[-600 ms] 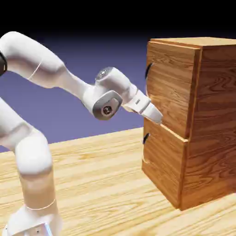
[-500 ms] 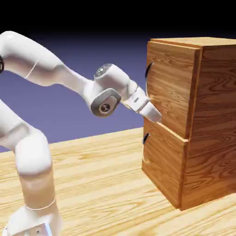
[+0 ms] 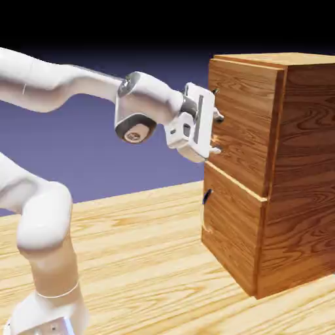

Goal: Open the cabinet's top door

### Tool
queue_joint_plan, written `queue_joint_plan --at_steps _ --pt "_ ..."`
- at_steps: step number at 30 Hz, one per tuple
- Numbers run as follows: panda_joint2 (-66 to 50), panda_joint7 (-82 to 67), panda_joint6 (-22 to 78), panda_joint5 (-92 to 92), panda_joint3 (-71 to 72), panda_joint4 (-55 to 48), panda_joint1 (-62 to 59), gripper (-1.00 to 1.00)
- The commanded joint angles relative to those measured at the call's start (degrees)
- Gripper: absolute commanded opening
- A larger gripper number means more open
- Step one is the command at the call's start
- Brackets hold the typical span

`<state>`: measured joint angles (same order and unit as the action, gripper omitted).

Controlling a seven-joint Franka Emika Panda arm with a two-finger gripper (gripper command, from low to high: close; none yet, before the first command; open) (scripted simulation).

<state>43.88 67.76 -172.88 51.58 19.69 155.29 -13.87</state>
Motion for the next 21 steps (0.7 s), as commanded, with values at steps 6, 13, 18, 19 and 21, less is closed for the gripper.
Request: queue_joint_plan --at_steps 6,13,18,19,21 --pt "3.3 7.3 0.3 15.0 5.7 -1.7 -4.2 0.0" --pt "7.1 15.9 0.7 32.4 12.4 -3.6 -9.1 0.0" --pt "9.8 22.0 1.0 44.9 17.1 -5.0 -12.7 0.0" --pt "10.3 23.2 1.0 47.4 18.1 -5.2 -13.4 0.0" --pt "11.4 25.7 1.1 52.3 20.0 -5.8 -14.8 0.0"
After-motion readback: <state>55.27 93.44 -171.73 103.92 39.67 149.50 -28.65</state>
